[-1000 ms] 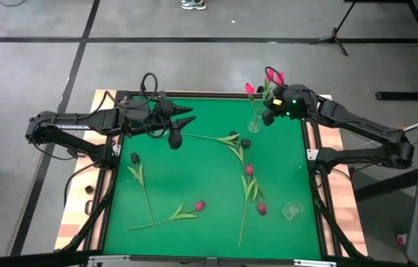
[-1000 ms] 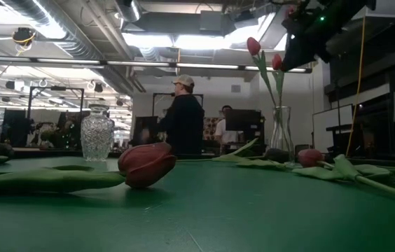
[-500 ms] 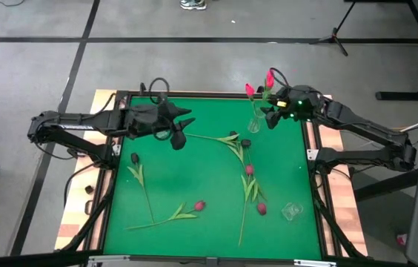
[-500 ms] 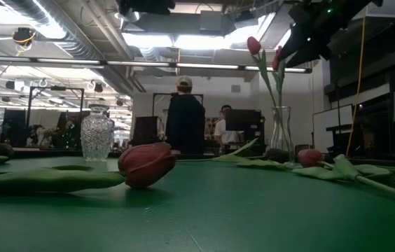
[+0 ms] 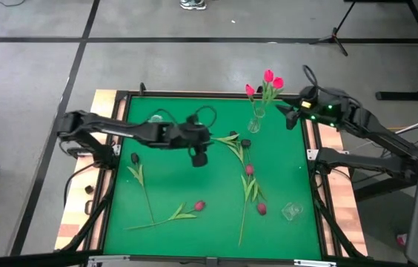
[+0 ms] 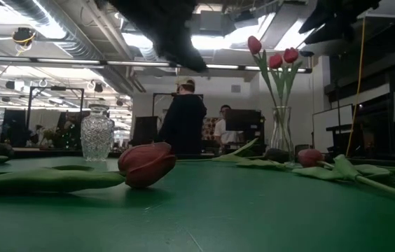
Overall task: Sort flowers into vase by color
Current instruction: Put the middle black flower into the top left transparent vase
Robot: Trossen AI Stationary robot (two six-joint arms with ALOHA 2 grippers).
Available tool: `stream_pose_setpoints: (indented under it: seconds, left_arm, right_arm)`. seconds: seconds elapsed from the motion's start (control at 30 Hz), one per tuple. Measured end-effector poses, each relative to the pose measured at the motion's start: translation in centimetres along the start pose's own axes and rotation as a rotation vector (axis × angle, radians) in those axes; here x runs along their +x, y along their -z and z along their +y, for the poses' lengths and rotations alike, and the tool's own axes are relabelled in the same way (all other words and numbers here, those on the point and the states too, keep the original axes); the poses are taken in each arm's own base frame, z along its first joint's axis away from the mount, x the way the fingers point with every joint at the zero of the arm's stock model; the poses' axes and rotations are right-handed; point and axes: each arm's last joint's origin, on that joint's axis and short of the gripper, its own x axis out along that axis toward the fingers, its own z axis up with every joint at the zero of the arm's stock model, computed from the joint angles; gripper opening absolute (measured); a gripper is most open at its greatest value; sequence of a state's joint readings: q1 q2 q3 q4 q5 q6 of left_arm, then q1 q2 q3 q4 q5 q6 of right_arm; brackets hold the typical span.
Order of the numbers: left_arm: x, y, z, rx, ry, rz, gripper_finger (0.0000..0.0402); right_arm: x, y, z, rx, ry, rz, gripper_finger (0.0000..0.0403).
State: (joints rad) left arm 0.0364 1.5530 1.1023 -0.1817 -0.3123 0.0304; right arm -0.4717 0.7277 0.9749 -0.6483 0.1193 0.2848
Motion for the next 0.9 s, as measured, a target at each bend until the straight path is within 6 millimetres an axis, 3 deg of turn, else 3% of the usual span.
stream_pose_setpoints:
  seconds: [0.2,0.57,0.9]
  left_arm:
    - [4.4,1.5,2.1,-0.075,0.094,0.035,0.0139]
    - [9.0,4.8,4.0,-0.064,0.264,0.134,0.0139]
    - [11.0,6.3,5.2,-0.077,0.222,0.157,0.0139]
  right_arm:
    - [-0.3,0.5,-0.1,-0.001,0.002,0.039,0.0209]
    - [-0.3,0.6,-0.1,0.001,-0.028,0.065,0.0209]
    - [-0.3,0.6,-0.1,0.0,-0.028,0.065,0.0209]
